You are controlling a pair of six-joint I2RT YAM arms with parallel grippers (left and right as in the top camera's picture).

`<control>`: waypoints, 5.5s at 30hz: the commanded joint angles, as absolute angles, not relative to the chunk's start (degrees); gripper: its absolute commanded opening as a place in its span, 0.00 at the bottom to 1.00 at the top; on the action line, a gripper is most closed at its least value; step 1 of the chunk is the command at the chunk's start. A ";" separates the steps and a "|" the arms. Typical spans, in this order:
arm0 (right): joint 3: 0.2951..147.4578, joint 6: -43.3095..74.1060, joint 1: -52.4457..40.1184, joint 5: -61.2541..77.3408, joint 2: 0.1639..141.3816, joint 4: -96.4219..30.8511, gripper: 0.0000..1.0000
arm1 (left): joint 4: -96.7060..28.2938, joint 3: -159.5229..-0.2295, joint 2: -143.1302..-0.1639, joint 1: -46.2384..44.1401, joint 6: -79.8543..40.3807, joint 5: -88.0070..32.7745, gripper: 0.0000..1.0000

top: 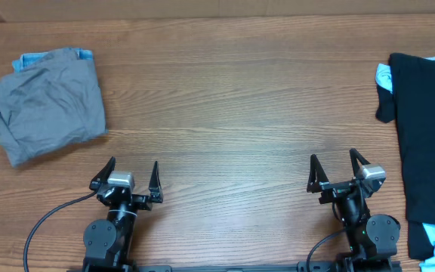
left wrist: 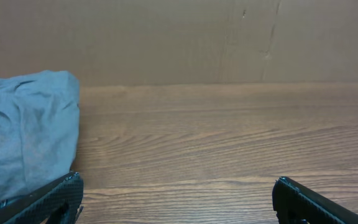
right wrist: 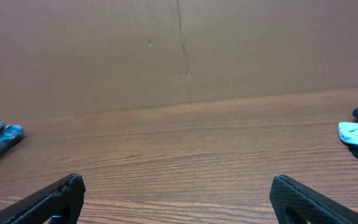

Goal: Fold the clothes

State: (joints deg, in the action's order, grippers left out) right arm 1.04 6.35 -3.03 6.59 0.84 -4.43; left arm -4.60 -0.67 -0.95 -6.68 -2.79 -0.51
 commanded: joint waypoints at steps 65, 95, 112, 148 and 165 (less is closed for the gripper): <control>106.56 -4.32 20.08 -14.57 140.92 -12.03 0.59 | -52.90 -61.67 -60.73 -6.79 -12.05 -9.32 1.00; 106.48 -17.06 -34.04 24.14 112.53 -61.58 0.04 | -51.81 -61.67 -60.73 -6.79 -11.99 -9.28 1.00; 120.70 1.19 -31.07 -8.32 103.59 -68.23 1.00 | -34.54 -62.06 -66.67 -6.79 -11.55 -10.72 1.00; 107.83 7.68 10.44 10.22 107.00 -76.03 0.04 | -13.47 -77.84 -91.18 1.32 -20.29 -20.38 0.04; 65.23 4.16 9.72 17.72 115.09 -37.67 0.06 | -25.89 -77.87 -98.56 0.30 -19.31 -21.06 1.00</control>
